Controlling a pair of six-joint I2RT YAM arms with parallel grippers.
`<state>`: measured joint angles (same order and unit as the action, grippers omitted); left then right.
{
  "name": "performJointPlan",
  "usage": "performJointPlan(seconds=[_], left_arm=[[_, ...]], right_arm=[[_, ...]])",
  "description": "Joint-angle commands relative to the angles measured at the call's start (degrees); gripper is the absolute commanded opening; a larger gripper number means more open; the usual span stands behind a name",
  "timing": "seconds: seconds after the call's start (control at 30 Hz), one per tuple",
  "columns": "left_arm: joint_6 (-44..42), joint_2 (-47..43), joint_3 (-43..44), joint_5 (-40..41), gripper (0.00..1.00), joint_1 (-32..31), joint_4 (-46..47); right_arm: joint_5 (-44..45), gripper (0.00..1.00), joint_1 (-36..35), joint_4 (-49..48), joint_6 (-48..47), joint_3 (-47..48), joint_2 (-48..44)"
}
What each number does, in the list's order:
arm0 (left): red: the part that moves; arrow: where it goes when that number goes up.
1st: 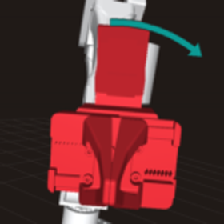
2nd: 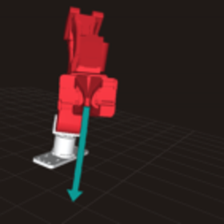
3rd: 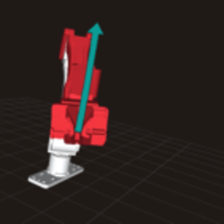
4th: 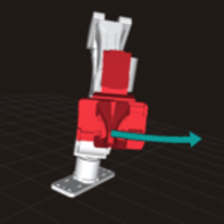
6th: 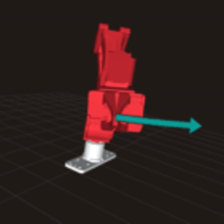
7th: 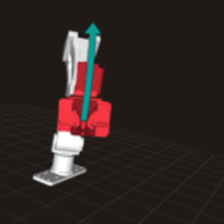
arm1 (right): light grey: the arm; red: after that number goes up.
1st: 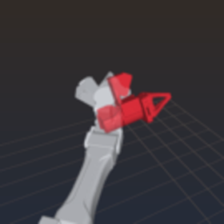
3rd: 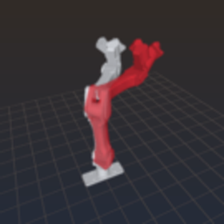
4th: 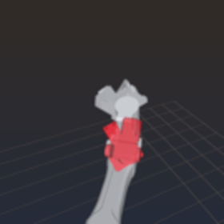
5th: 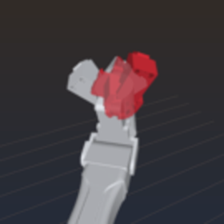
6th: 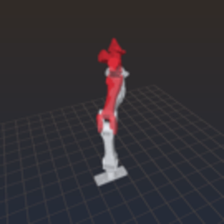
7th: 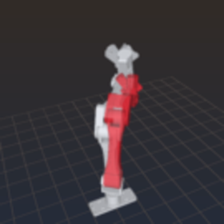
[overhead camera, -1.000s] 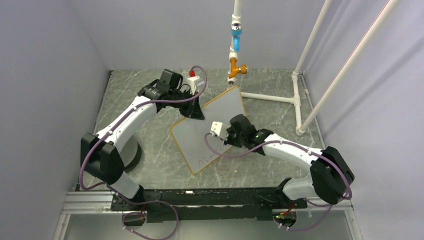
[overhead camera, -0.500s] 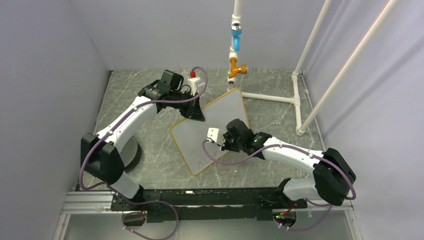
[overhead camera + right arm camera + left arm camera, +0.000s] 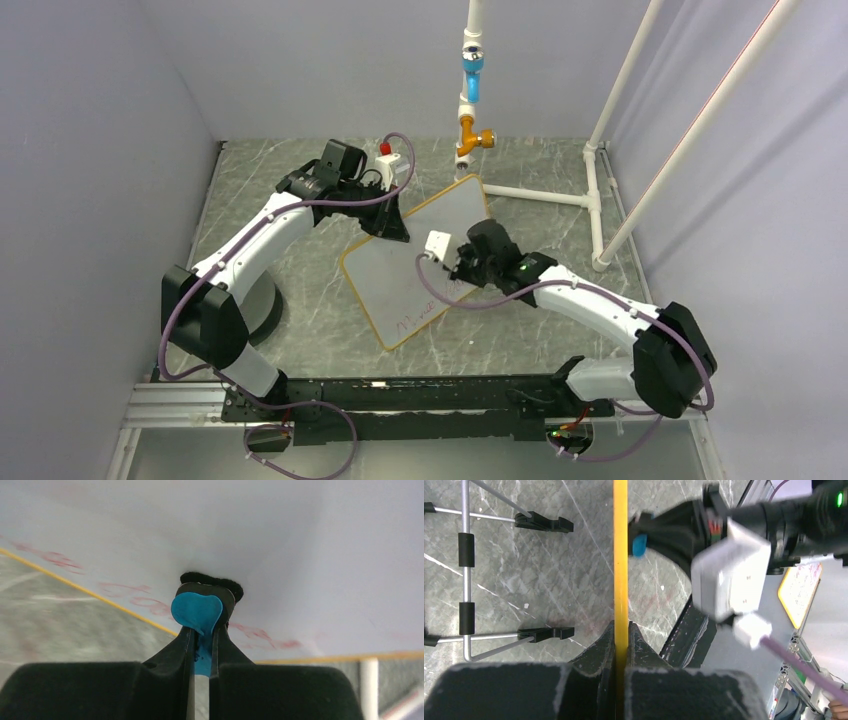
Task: Erase the whiteboard
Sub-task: Erase the whiteboard at the center of the board.
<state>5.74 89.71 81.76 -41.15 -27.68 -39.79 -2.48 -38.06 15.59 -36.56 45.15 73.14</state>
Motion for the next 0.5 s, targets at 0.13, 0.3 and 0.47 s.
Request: performJointPlan(seconds=[0.13, 0.3, 0.47], left_arm=[[1.2, -3.0, 0.7, -6.6, 0.00, -0.7, 0.8], [1.2, -3.1, 0.8, -6.7, 0.00, -0.7, 0.7], [1.2, -3.2, 0.7, -6.6, 0.00, -0.8, 0.9]], right_arm=[[-0.9, 0.00, -3.5, -1.0, 2.3, 0.6, -1.0], [-0.2, 0.00, 7.9, -2.7, 1.4, 3.3, -0.9], [-5.4, 0.00, 6.2, 0.0, 2.2, 2.7, -0.6]])
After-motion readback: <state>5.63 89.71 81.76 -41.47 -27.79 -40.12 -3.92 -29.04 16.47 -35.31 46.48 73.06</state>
